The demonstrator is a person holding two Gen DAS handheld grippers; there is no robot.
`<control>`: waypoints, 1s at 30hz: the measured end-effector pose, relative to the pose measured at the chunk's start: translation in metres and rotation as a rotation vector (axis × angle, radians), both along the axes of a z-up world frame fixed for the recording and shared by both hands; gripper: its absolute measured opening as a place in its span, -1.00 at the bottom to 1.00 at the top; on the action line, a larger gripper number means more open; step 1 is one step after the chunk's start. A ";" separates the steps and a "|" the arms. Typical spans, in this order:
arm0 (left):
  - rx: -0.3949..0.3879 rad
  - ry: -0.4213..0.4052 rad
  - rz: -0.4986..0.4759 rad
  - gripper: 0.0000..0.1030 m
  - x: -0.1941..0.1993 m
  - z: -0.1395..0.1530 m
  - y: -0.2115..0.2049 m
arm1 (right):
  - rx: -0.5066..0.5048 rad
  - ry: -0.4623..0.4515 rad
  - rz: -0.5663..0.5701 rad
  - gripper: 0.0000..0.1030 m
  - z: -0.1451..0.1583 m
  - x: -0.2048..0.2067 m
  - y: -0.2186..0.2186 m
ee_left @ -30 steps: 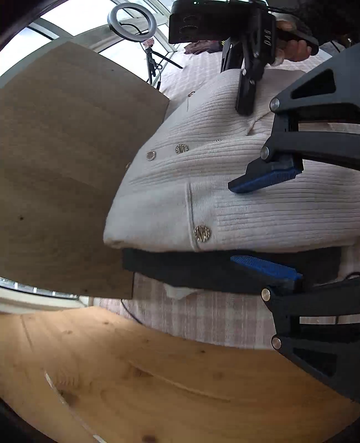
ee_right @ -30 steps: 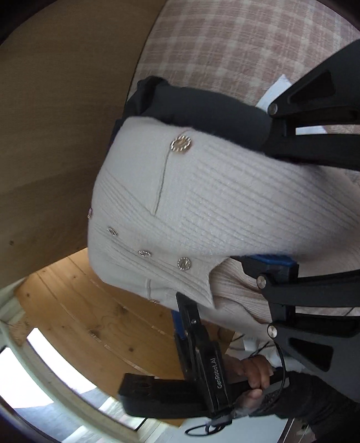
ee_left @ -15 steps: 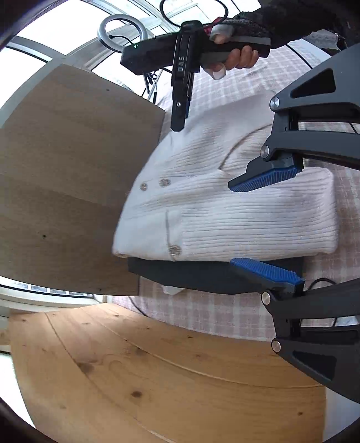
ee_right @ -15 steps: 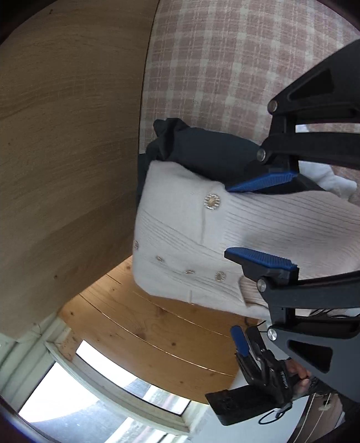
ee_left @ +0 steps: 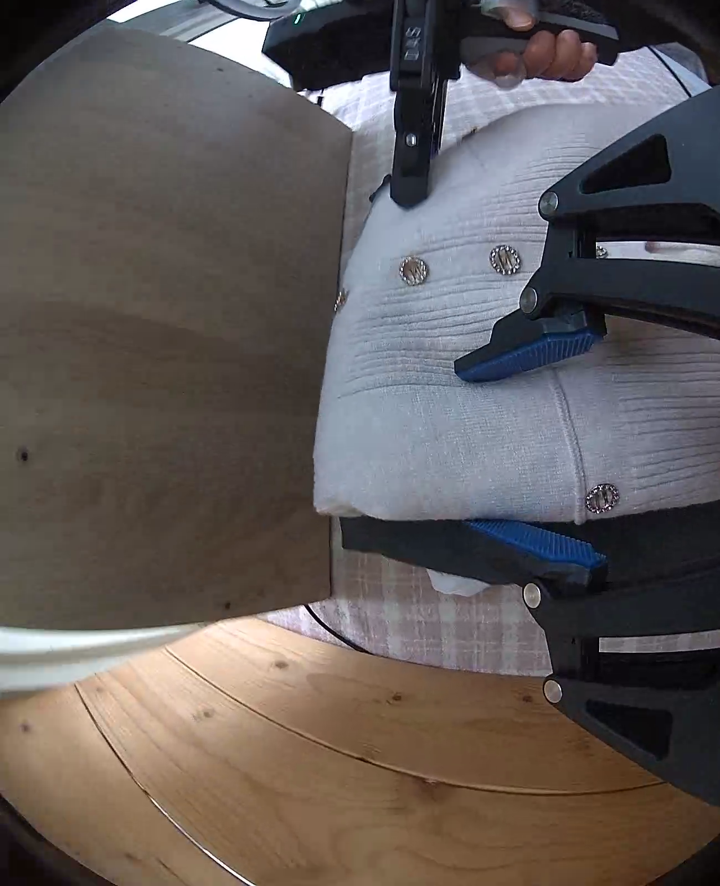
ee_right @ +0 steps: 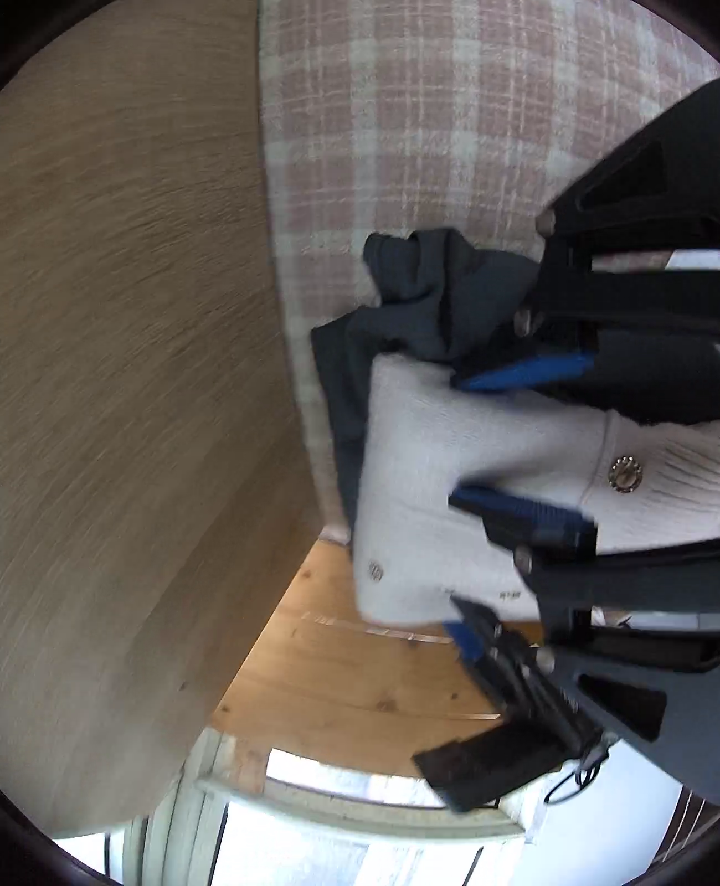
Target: Fold clothes
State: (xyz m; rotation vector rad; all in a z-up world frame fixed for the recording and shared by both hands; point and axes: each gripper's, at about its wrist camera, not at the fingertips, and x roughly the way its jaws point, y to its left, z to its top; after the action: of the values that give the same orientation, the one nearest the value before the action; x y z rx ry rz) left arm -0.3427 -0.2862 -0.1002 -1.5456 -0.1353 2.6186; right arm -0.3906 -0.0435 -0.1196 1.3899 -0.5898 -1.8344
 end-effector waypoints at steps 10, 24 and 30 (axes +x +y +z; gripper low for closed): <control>0.012 0.011 0.034 0.07 -0.001 0.002 -0.010 | 0.437 0.314 0.088 -0.69 0.020 0.005 -0.052; 0.148 -0.061 0.118 0.03 0.141 0.000 -0.048 | 0.190 0.346 0.306 -0.54 0.073 0.140 -0.056; 0.333 -0.069 0.145 -0.07 0.141 -0.013 -0.045 | 0.269 0.315 0.382 -0.82 0.038 0.152 -0.095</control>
State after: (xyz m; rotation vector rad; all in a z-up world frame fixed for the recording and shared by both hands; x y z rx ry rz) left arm -0.2015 -0.3312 -0.1136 -1.5555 -0.6751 2.4800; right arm -0.2382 -0.1388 -0.0816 1.2395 0.0839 -1.8044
